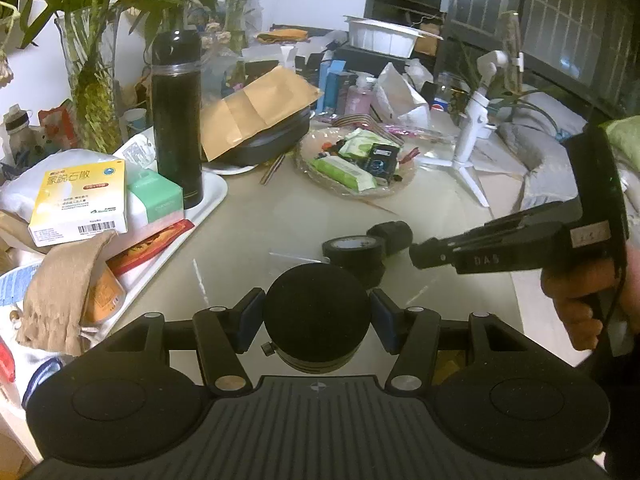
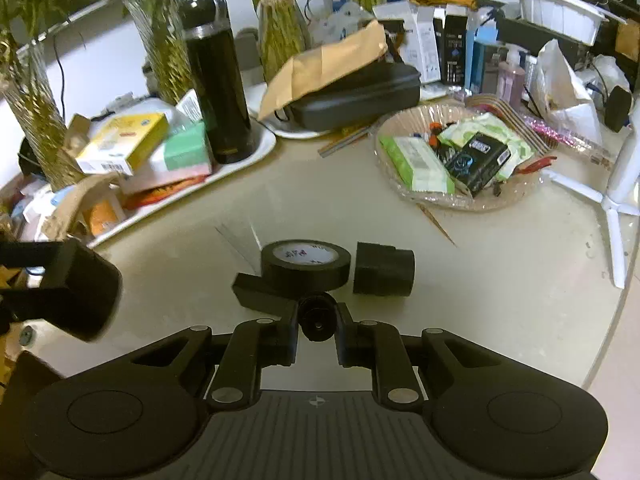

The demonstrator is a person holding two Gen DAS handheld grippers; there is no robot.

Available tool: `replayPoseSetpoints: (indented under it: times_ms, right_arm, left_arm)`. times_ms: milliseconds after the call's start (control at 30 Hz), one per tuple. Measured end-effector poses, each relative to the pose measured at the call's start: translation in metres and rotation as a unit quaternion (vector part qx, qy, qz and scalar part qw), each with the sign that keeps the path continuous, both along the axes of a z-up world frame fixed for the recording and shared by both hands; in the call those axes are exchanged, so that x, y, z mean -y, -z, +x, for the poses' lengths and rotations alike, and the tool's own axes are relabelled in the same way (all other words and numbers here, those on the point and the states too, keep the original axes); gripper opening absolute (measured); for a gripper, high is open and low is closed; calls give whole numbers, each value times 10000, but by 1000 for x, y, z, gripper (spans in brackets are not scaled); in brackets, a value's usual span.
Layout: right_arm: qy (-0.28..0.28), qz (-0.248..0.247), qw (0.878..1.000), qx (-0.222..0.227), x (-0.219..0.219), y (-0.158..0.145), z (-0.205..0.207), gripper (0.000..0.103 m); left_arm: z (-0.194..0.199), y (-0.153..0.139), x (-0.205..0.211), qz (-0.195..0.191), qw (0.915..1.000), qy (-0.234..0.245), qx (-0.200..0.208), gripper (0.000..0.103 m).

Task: Organize rigid objects
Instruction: 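Carry the disc to the box with the left tool while the right tool drops the small piece in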

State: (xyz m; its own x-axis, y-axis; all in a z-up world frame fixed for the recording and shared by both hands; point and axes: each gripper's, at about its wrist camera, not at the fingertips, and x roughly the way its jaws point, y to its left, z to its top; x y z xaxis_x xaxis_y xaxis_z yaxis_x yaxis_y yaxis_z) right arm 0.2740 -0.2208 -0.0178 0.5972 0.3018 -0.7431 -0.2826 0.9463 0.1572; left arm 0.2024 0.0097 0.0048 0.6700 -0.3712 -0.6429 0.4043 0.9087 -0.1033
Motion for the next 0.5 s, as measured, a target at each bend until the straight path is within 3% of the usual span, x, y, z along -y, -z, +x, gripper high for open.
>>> replayPoseSetpoints:
  times_ms: [500]
  right_arm:
    - [-87, 557, 9980, 302, 8, -26, -52, 21]
  left_arm:
    - [-38, -4, 3, -214, 9997, -13, 118, 56]
